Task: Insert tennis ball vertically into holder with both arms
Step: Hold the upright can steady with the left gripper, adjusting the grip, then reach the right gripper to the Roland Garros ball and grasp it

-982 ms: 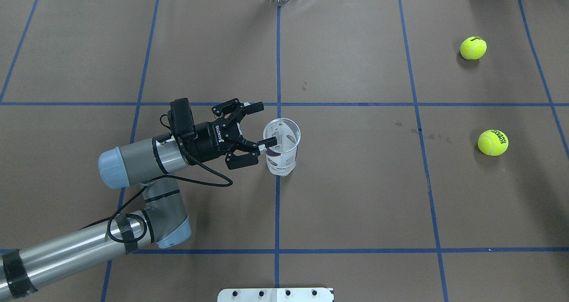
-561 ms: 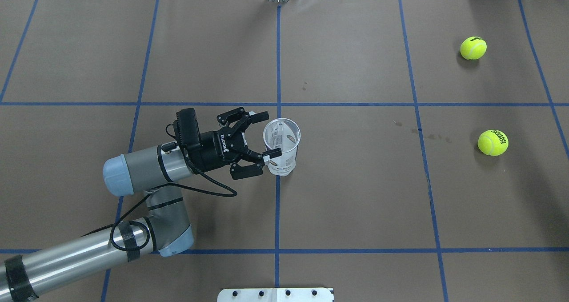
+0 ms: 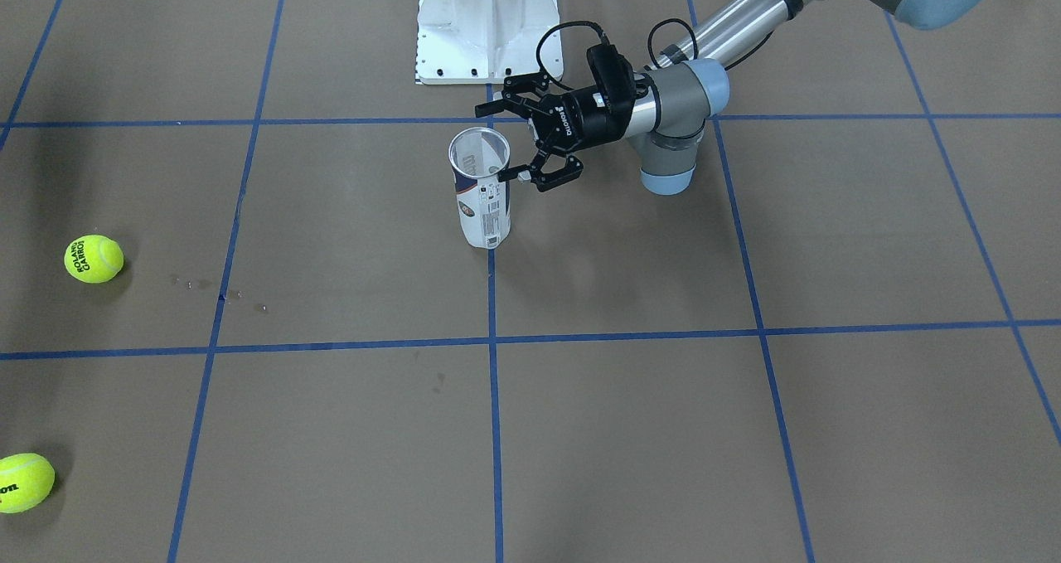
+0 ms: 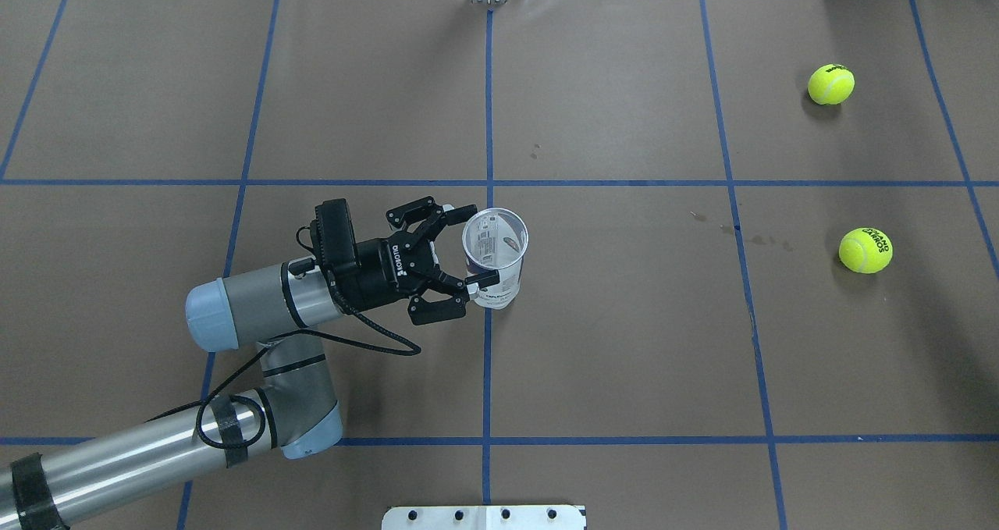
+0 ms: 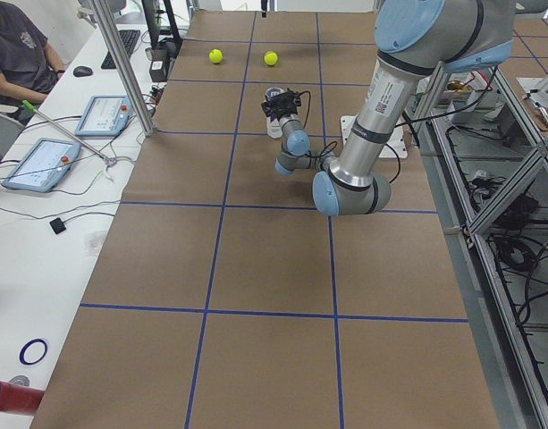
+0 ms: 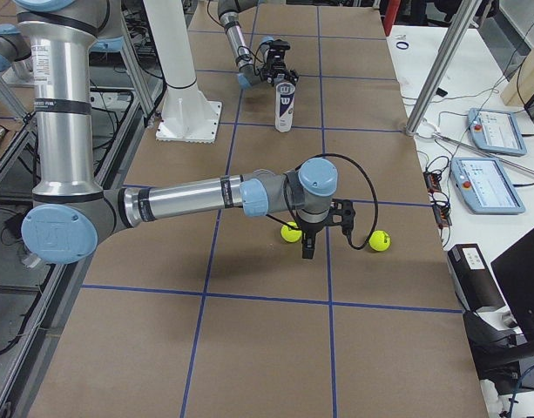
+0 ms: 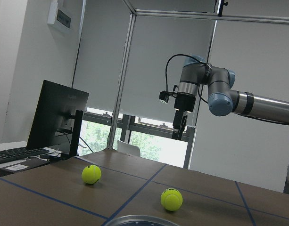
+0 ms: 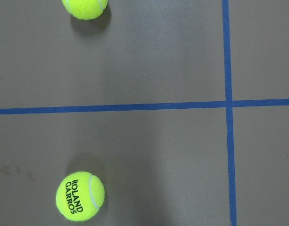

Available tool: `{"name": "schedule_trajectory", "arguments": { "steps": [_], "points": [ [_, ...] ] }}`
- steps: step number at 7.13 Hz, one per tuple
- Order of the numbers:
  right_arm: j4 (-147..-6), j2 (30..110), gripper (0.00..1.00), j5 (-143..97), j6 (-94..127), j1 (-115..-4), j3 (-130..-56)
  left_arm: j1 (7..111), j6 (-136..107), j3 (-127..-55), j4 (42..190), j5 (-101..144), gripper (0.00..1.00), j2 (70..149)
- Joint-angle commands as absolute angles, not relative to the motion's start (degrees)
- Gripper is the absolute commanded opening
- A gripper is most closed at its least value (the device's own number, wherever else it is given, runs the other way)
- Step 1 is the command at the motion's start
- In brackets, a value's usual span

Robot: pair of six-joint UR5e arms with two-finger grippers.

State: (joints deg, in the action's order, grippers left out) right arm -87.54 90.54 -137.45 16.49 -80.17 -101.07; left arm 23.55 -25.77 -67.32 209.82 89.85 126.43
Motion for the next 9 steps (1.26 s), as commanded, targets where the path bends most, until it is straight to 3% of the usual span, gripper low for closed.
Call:
{"name": "schedule_trajectory", "arguments": {
  "steps": [1,6,9],
  "points": [
    [-84.3,90.61,1.0,-137.29,17.13,-75.96,-100.72,23.38,-25.58,-67.24,209.71,89.82,1.0,126.47],
    [-74.2,88.94,1.0,-130.71,24.16,-61.37,-95.99,23.38,-25.58,-67.24,209.62,89.82,1.0,126.39],
    [-74.09,88.77,1.0,-129.46,24.35,-58.19,-94.23,23.38,-25.66,-67.24,209.53,89.74,1.0,126.39]
  ]
}}
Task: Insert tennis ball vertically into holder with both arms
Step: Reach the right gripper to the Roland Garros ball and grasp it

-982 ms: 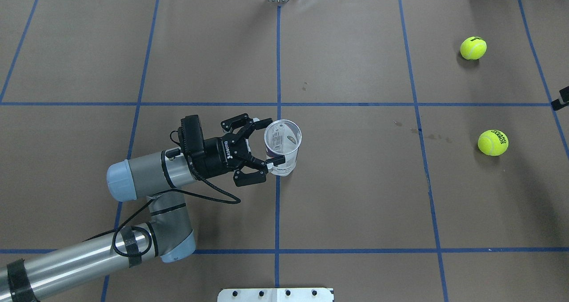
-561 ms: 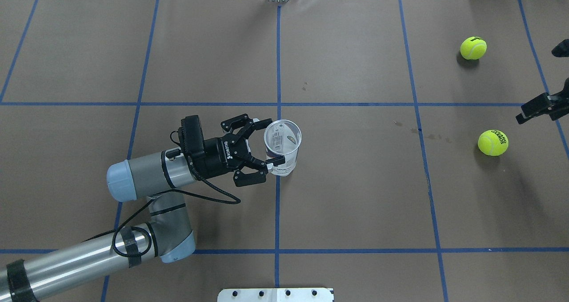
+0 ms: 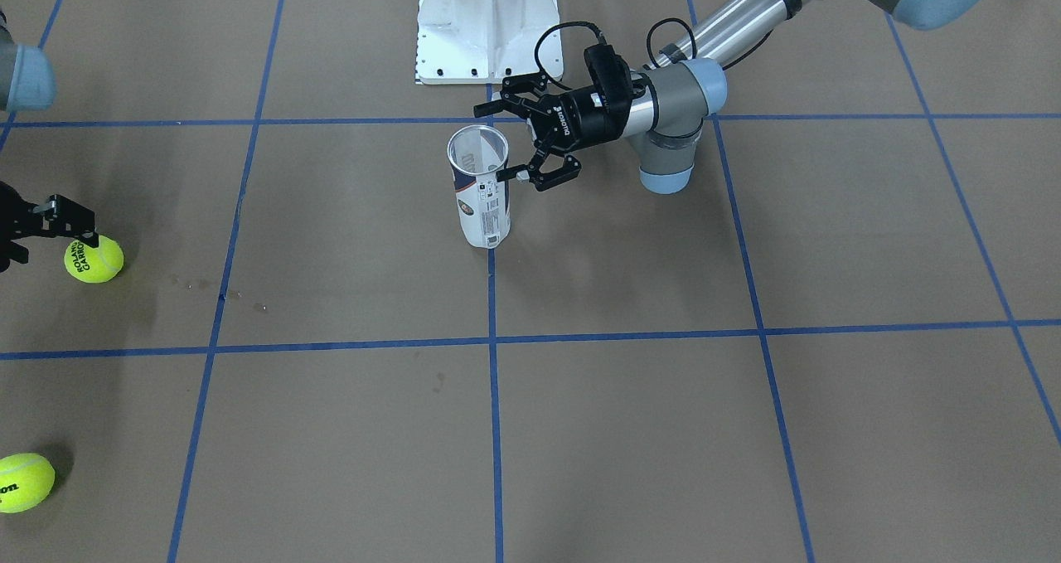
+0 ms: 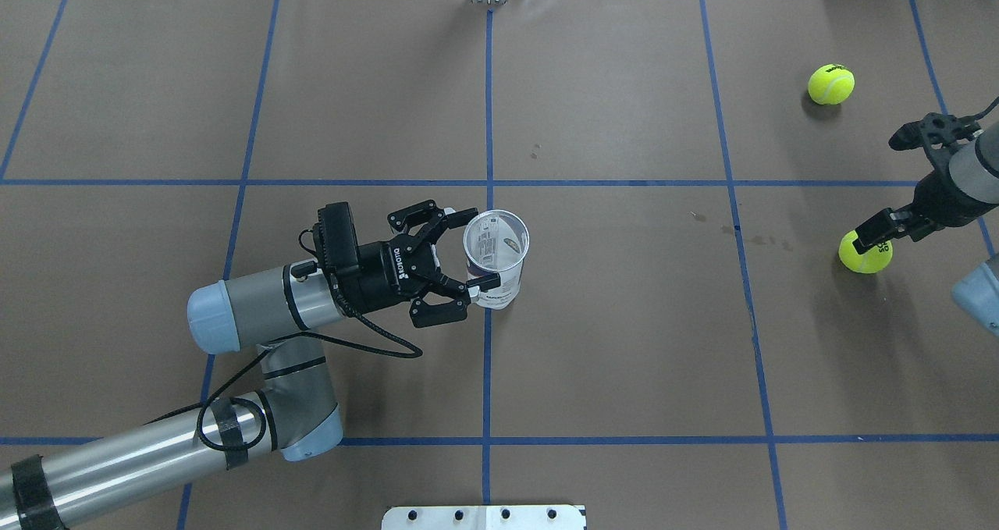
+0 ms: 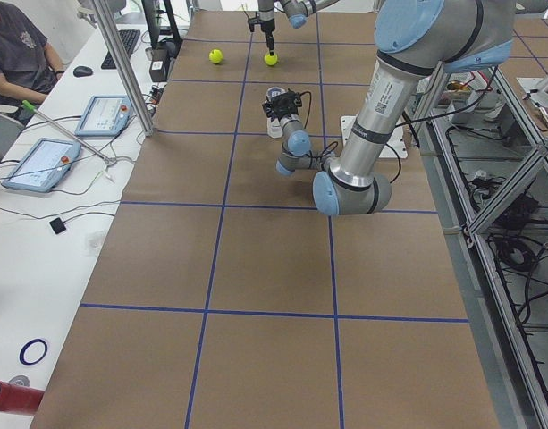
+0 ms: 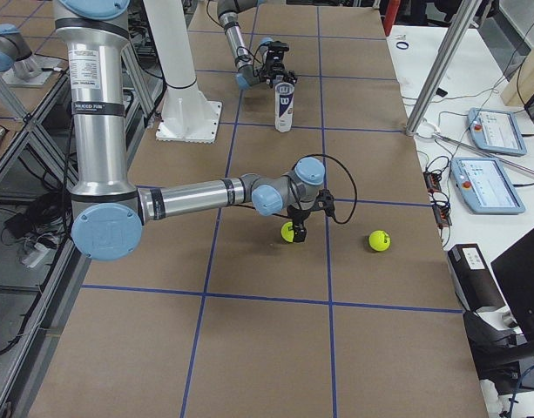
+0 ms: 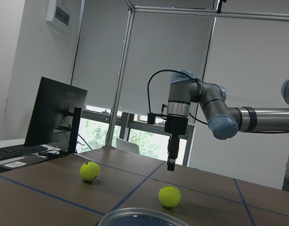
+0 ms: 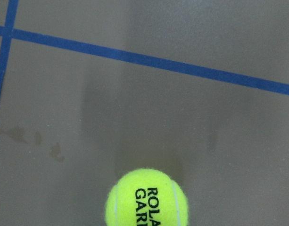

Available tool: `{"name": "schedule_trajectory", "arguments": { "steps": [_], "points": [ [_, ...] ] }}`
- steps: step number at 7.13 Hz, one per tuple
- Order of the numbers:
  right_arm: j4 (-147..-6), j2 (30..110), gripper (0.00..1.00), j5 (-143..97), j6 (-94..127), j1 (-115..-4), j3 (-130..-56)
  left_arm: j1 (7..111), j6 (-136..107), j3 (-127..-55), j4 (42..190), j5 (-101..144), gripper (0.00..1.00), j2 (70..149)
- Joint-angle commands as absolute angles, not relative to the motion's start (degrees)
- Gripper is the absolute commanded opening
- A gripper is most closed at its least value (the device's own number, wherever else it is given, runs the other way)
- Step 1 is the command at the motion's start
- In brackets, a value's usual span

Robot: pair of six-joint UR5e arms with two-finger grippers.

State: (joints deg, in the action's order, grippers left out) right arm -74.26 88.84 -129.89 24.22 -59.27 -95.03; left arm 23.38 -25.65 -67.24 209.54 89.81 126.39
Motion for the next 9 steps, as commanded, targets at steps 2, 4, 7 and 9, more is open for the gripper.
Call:
{"name": "schedule_trajectory", "arguments": {
  "steps": [2,4,7,9],
  "points": [
    [-74.09,88.51,0.89,-129.46,24.26,-57.4,-93.52,23.38,-25.58,-67.24,209.44,89.74,1.0,126.39],
    [-74.18,87.63,0.76,-129.2,24.35,-57.04,-92.82,23.38,-25.58,-67.24,209.44,89.74,1.0,126.39],
    [-74.27,86.31,0.0,-129.98,24.43,-57.39,-93.68,23.38,-25.58,-67.24,209.44,89.65,1.0,126.47],
    [-84.12,81.86,0.0,-130.6,26.35,-59.14,-101.38,23.29,-25.58,-67.15,209.44,89.65,1.0,126.47]
  ]
}}
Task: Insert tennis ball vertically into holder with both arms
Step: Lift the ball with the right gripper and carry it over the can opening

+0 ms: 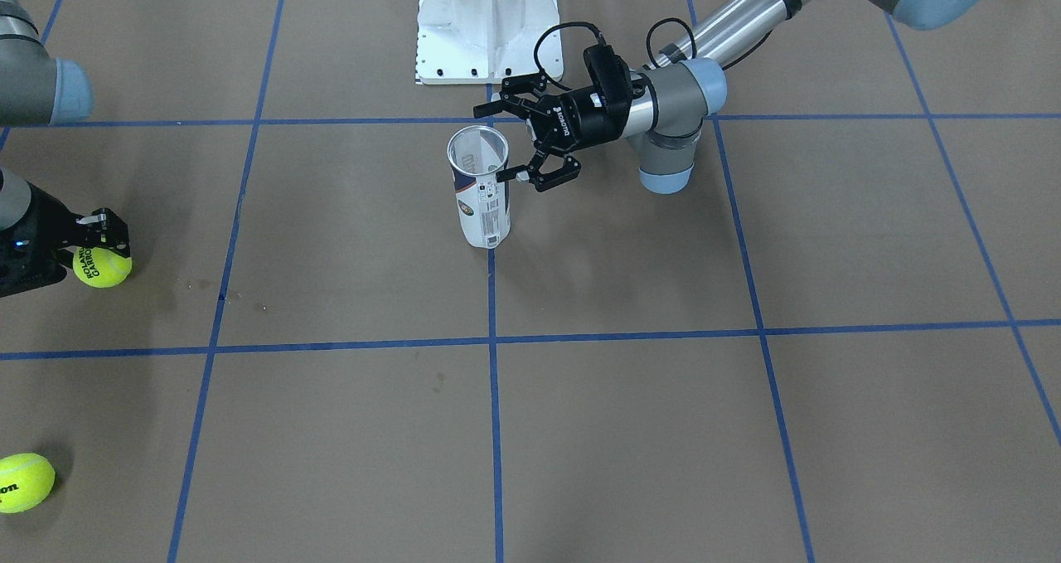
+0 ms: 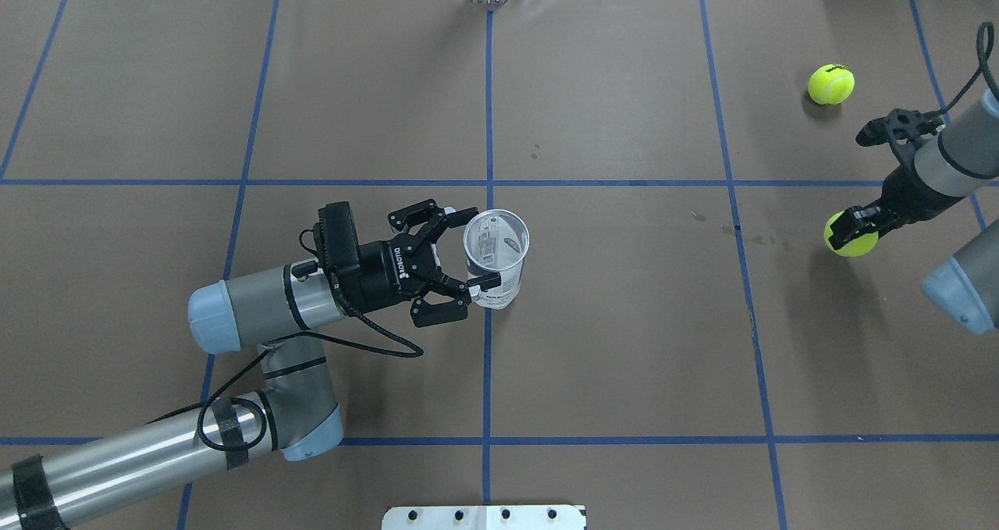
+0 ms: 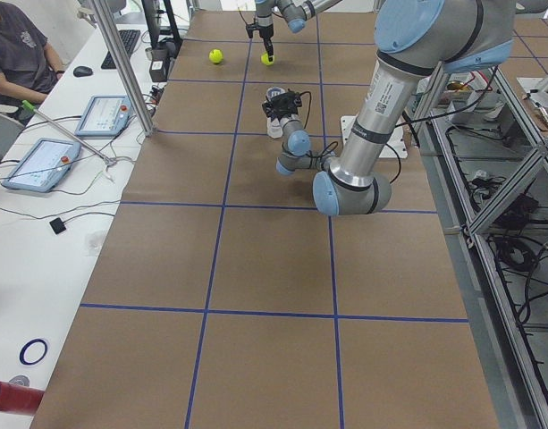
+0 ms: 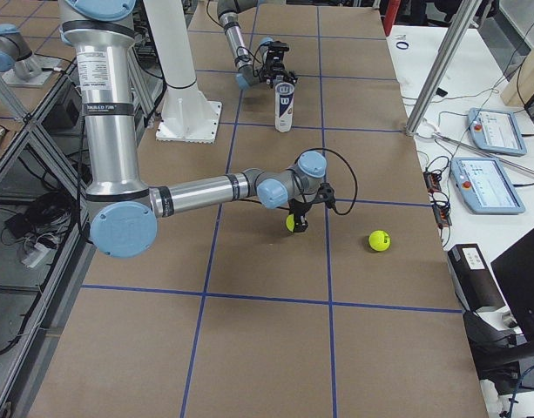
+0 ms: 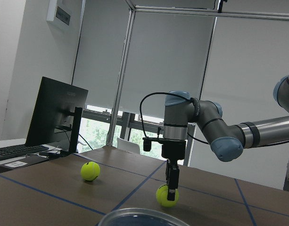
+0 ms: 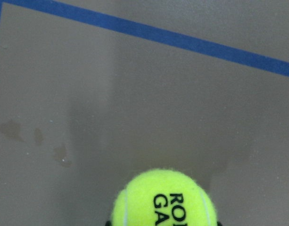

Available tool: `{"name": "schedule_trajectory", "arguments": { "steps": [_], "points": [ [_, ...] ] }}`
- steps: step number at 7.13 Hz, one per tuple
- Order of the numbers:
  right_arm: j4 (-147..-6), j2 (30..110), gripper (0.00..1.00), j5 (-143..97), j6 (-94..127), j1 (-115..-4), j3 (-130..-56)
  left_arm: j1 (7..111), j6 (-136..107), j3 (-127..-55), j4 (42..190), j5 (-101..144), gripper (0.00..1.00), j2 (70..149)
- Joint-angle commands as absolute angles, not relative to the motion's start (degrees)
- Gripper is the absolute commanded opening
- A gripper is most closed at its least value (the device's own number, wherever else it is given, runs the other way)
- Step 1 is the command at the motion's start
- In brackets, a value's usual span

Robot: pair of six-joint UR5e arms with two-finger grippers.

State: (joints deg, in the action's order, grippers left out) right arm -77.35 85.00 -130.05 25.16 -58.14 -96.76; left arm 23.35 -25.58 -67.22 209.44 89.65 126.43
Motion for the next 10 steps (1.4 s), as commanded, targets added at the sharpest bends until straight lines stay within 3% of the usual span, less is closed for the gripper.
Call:
{"name": "schedule_trajectory", "arguments": {
  "steps": [1,2,5,10],
  "points": [
    [-94.12,76.95,0.0,-130.61,26.54,-59.15,-105.86,23.29,-25.58,-67.06,209.44,89.65,1.0,126.39],
    [-101.87,71.16,0.0,-130.61,30.28,-59.15,-108.78,23.29,-25.58,-67.06,209.44,89.65,1.0,126.47],
    [-104.59,61.91,0.0,-130.87,49.86,-53.99,-112.93,23.38,-25.05,-66.8,209.27,89.65,1.0,126.47],
    [-104.41,49.08,0.0,-125.44,67.37,-42.74,-111.63,23.29,-23.12,-66.71,209.09,89.65,1.0,126.65]
  ]
}}
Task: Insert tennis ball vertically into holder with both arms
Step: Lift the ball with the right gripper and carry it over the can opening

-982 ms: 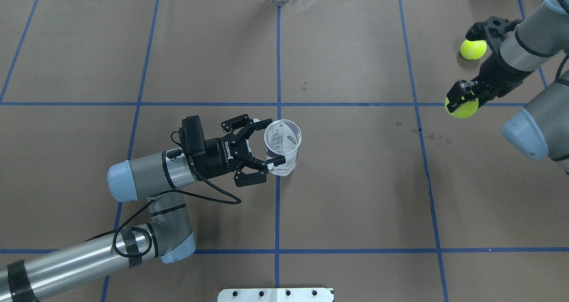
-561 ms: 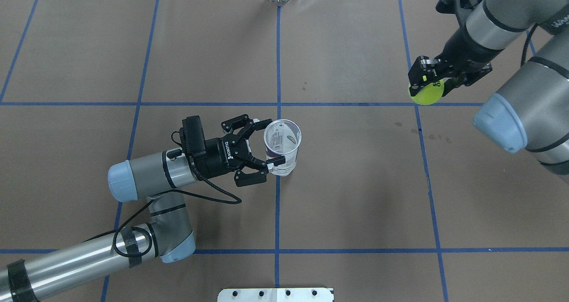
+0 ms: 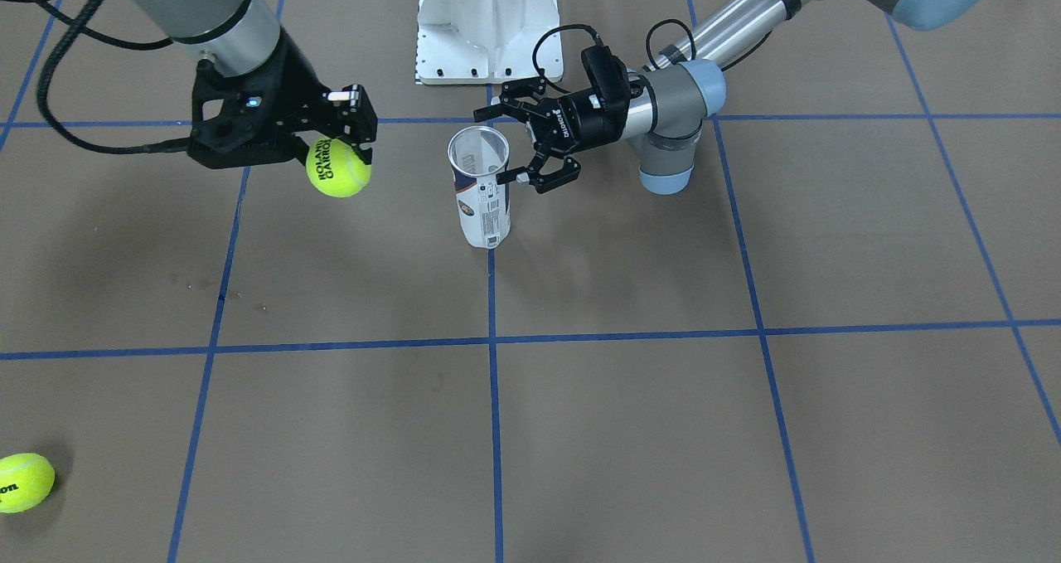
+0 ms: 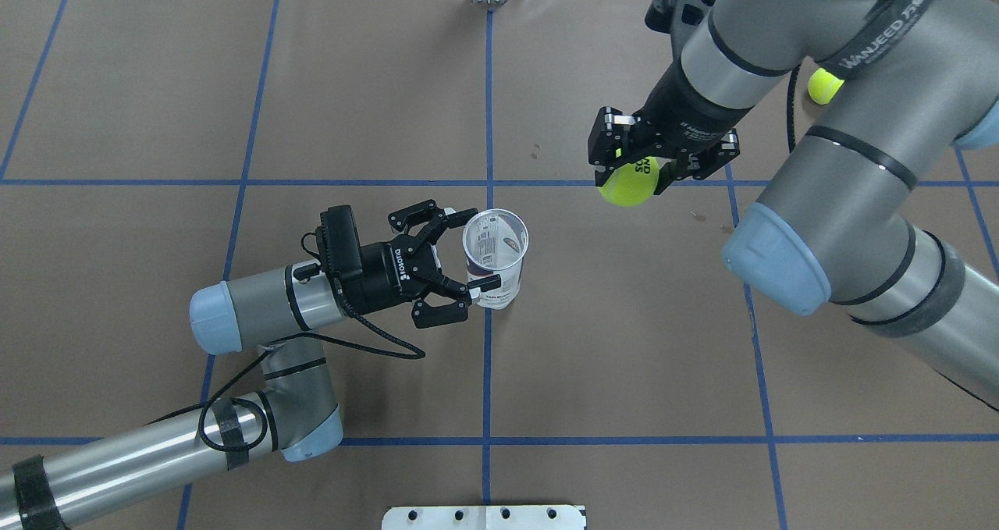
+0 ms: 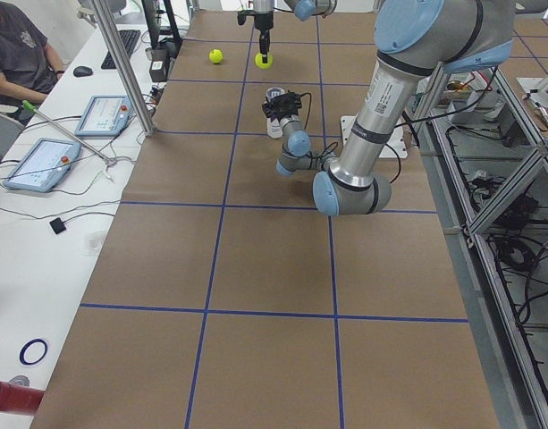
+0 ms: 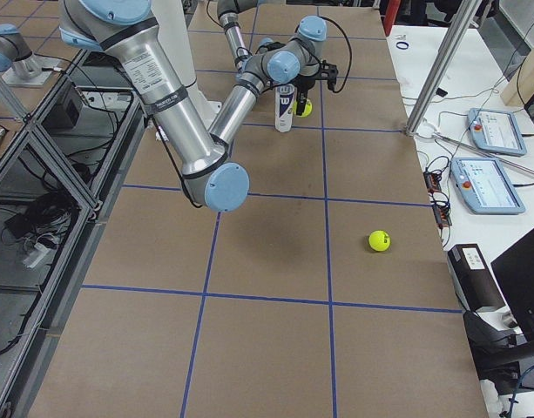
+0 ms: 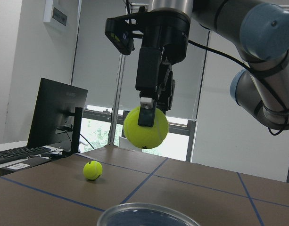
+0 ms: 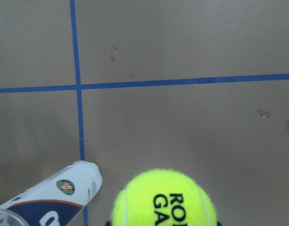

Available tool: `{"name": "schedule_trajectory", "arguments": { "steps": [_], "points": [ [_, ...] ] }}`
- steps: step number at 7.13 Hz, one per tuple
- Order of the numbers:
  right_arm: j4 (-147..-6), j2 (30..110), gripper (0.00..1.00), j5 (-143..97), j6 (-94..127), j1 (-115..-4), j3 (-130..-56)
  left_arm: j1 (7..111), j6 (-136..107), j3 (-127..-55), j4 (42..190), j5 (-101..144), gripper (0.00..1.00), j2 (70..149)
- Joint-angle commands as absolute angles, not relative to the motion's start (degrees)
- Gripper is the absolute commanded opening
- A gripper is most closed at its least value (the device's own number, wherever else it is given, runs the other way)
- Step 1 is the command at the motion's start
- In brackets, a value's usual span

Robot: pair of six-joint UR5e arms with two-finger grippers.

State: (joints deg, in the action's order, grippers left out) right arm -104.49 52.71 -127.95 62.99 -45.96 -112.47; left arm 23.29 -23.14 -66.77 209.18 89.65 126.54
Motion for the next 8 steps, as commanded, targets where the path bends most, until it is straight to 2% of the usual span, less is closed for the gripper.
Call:
{"name": "schedule_trajectory", "arguments": {
  "steps": [1,5,8],
  "points": [
    [-104.33,46.78,0.0,-124.38,69.33,-41.32,-110.49,23.2,-23.12,-66.71,208.83,89.65,1.0,126.74],
    [-104.24,40.53,0.0,-120.59,73.12,-37.62,-105.22,23.2,-23.03,-66.71,208.39,89.65,1.0,126.65],
    [-104.24,40.78,0.0,-119.53,73.04,-36.65,-105.21,23.2,-23.12,-66.97,208.39,89.65,1.0,126.65]
  ]
}}
